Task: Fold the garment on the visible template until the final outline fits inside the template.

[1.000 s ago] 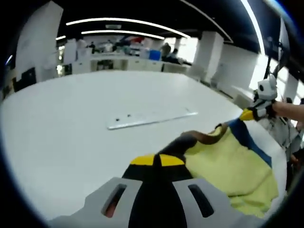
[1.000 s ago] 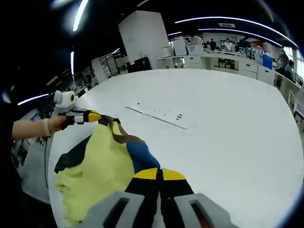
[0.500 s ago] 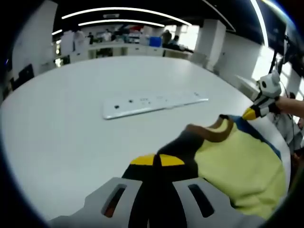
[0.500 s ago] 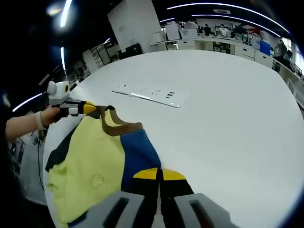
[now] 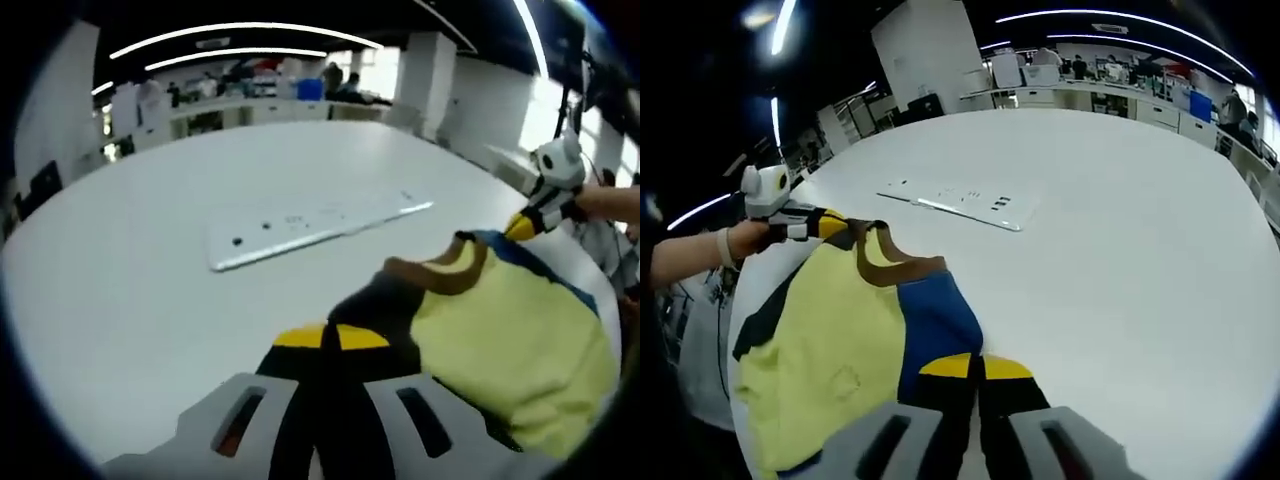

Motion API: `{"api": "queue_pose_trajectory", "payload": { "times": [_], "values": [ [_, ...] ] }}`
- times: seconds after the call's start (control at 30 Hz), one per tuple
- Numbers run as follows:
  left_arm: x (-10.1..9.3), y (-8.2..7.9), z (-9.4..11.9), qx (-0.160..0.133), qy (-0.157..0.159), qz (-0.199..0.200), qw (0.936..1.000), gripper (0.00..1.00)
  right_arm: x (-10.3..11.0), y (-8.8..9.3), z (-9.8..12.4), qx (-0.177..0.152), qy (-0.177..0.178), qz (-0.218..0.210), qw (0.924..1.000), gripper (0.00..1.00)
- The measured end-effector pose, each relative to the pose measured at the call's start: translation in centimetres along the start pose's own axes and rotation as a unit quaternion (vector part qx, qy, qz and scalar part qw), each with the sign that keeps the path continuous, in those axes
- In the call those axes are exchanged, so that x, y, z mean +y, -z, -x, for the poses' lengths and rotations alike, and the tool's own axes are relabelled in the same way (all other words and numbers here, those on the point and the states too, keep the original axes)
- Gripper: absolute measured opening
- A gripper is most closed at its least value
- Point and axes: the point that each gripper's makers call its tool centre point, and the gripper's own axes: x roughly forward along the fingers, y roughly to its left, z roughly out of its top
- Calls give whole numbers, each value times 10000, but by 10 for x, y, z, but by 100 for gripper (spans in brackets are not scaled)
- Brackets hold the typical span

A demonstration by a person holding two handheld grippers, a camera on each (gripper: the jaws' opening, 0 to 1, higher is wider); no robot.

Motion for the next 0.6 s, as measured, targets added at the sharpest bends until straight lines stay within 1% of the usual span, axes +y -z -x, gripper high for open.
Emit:
{"api": "queue_pose_trajectory", "payload": {
  "times": [0.13,0.2,0.23,0.27,0.3,0.33,0.4,0.47,0.53,0.6],
  "values": [
    [-3,-12,7,-213,39,-12,9998,31,6,-5,5,-189,-57,-15,9998,20],
    [-9,-17,12,-311,133,-77,9994,38,9,-8,7,-301,-52,57,9995,29],
    [-12,-18,14,-326,170,-109,9993,43,10,-9,8,-325,-54,58,9994,37],
    [-19,-21,17,-400,330,-258,9983,48,14,-11,9,-435,-111,63,9990,42],
    [-22,-21,20,-437,348,-284,9980,52,20,-13,11,-536,-226,23,9983,46],
    [-24,-22,22,-453,368,-291,9979,58,22,-13,12,-560,-271,3,9981,51],
    [-32,-22,28,-506,508,-333,9969,65,27,-13,15,-644,-312,-34,9974,57],
    [-38,-25,32,-589,636,-266,9959,74,32,-11,19,-659,-370,-25,9971,63],
    [-43,-26,39,-643,652,-278,9954,79,36,-9,23,-670,-386,23,9970,69],
    [-49,-28,45,-717,697,-274,9946,86,39,-7,28,-653,-400,23,9971,73]
  ]
}}
